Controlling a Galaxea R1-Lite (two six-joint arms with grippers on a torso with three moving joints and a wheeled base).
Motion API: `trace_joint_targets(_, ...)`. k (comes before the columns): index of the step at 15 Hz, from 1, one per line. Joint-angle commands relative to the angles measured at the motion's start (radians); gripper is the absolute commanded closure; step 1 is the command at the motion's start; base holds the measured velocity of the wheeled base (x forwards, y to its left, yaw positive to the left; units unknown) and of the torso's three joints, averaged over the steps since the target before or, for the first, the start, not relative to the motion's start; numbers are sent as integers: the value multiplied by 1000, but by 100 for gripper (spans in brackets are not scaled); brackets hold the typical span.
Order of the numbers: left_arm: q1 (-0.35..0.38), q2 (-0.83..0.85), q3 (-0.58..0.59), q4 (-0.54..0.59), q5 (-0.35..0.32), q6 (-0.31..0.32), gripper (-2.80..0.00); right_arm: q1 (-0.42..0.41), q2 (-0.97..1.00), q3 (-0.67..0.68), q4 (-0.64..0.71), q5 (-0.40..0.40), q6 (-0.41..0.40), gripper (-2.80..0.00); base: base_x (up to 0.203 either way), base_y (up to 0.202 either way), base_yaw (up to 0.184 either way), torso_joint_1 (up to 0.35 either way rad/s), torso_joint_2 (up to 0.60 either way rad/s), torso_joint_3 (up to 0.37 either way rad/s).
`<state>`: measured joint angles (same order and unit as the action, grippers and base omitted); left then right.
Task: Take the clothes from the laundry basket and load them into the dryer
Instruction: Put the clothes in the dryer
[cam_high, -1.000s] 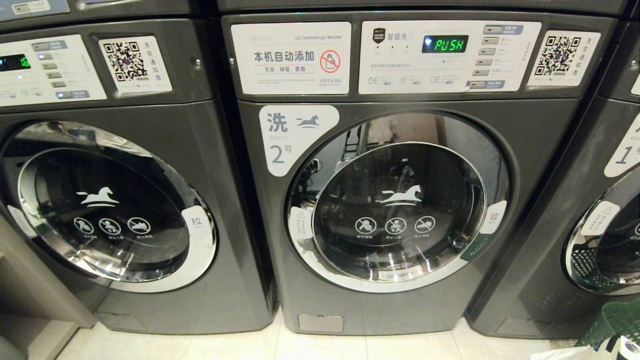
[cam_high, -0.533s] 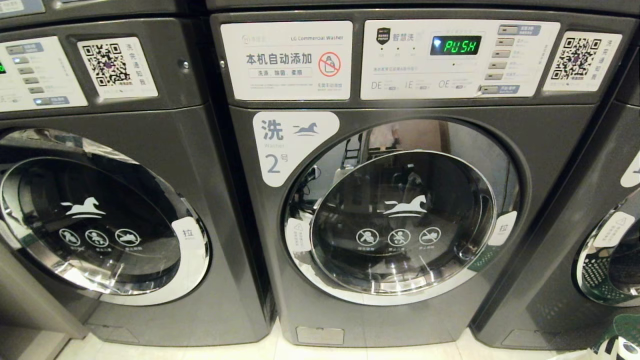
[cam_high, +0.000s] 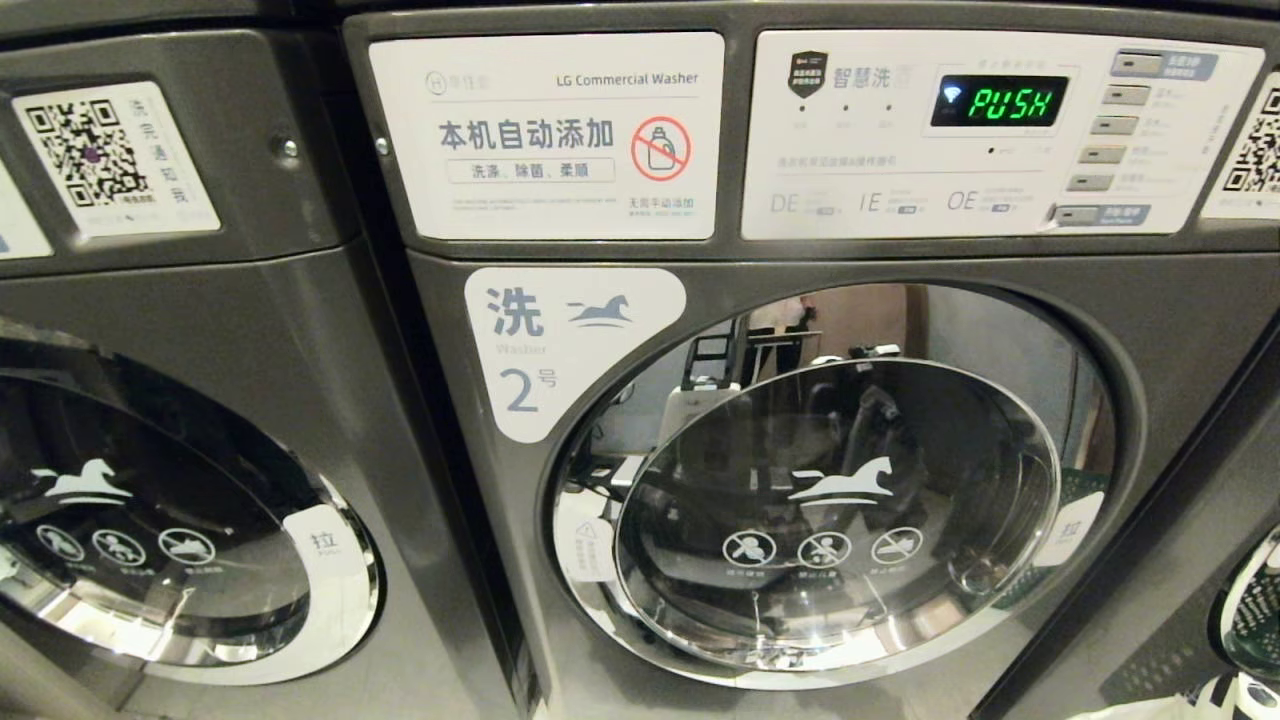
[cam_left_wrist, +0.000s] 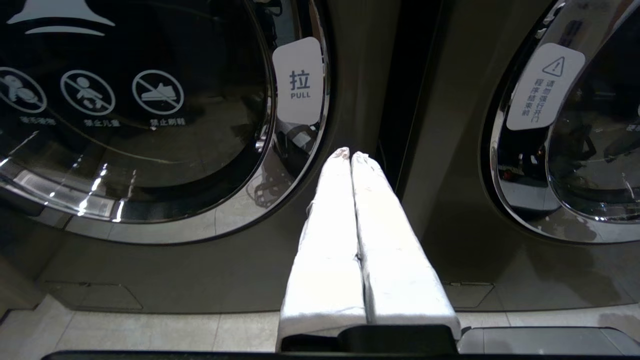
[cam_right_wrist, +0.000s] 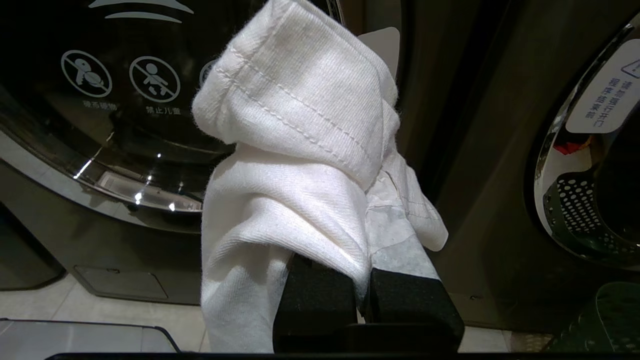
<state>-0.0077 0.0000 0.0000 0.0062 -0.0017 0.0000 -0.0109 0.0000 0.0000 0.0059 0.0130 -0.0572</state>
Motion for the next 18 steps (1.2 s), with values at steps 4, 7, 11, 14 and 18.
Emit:
trace_joint_targets(4, 0, 0, 0, 0, 0, -2, 0, 0, 2, 0, 0, 1, -1, 0, 178, 0, 0, 0, -1, 1)
trace_joint_targets(7, 0, 0, 0, 0, 0, 0, 0, 0, 2, 0, 0, 1, -1, 0, 0, 0, 0, 0, 0, 0)
trace_joint_targets(11, 0, 0, 0, 0, 0, 0, 0, 0, 2, 0, 0, 1, -1, 0, 0, 0, 0, 0, 0, 0)
trace_joint_targets(14, 0, 0, 0, 0, 0, 0, 0, 0, 2, 0, 0, 1, 2, 0, 0, 0, 0, 0, 0, 0)
trace_joint_targets(18, 0, 0, 0, 0, 0, 0, 0, 0, 2, 0, 0, -1, 10, 0, 0, 0, 0, 0, 0, 0)
